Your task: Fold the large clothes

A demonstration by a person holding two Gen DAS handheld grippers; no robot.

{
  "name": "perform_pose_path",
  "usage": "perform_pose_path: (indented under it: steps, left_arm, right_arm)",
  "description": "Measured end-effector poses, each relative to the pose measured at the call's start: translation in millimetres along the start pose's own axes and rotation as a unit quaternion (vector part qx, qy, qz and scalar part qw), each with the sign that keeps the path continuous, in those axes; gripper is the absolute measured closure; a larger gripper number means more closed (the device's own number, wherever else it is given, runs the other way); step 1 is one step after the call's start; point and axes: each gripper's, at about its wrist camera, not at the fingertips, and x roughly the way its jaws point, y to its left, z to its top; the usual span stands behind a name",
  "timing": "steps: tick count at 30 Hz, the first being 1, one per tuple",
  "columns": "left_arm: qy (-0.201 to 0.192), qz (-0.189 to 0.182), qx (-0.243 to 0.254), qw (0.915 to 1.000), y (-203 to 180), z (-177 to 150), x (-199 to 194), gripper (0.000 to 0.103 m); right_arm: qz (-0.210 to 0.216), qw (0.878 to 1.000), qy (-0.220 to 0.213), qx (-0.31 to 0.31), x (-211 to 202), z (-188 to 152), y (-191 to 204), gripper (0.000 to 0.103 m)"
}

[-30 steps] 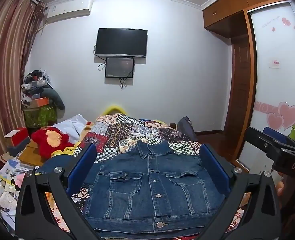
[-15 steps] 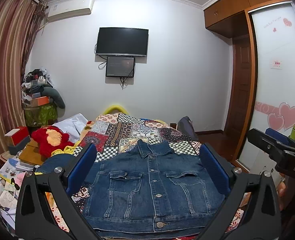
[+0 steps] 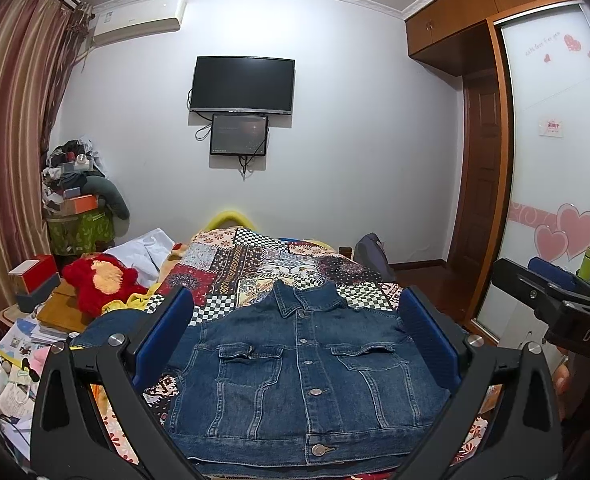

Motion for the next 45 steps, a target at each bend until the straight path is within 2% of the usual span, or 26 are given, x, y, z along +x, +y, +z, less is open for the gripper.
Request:
perform_pose_path:
  steps: [32,45]
  left_arm:
    - [0.008,0.0,-0.01,0.9999,3,1,5,0.0]
    - [0.024,0.005,-0.021,0.9995,16,-3,28,0.0]
  right_arm:
    - [-0.005,1.0,0.013,-0.004,18,-9,1,0.0]
    - [-0.014,0.999,0.035,-0.006,39,-12,-3,0.0]
